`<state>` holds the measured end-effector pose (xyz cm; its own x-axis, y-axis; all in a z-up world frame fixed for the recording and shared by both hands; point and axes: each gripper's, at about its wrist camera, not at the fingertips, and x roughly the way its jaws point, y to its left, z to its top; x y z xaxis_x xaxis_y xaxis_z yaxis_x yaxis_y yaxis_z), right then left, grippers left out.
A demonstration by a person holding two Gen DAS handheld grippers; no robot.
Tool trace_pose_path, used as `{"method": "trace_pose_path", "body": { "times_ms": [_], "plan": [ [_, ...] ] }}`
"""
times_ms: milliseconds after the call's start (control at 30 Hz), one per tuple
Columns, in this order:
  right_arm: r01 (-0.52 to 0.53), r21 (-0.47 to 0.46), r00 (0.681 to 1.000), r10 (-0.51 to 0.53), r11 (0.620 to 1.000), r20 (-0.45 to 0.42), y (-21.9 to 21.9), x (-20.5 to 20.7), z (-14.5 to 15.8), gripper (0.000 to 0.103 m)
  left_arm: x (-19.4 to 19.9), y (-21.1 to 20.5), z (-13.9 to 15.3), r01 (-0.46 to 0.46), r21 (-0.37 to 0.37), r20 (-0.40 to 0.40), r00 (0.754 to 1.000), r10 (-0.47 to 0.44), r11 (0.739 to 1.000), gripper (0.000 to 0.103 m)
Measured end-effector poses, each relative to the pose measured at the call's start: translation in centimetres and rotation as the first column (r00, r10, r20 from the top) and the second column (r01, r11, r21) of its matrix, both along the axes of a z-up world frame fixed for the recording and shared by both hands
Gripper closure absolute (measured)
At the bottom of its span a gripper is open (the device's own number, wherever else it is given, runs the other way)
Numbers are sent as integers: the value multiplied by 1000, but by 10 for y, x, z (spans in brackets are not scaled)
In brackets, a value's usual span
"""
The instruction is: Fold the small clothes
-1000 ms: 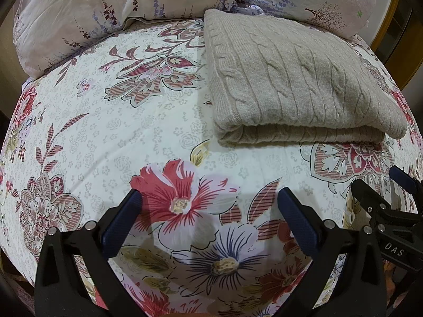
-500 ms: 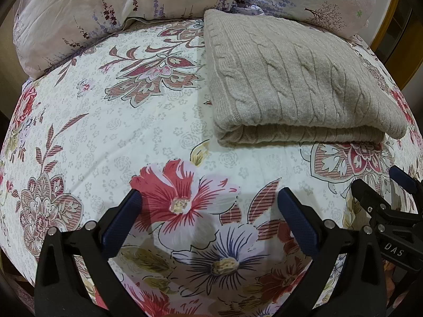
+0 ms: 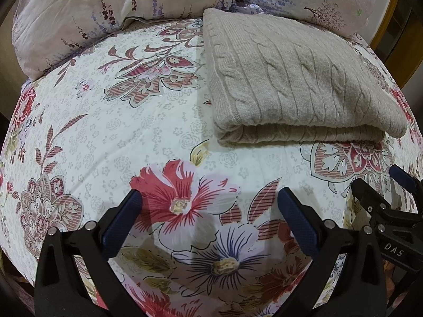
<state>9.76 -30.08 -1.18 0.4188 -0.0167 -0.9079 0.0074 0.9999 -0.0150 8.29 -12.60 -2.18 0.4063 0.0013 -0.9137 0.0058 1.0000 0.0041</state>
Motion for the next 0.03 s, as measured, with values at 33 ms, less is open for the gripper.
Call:
{"method": "trace_pose_path", "body": {
  "times_ms": [33],
  "plan": [
    [0, 0, 1000, 0, 1000, 0, 0, 0, 0, 1, 0, 0, 0, 0, 0, 1, 1000, 0, 1000, 2]
  ]
}}
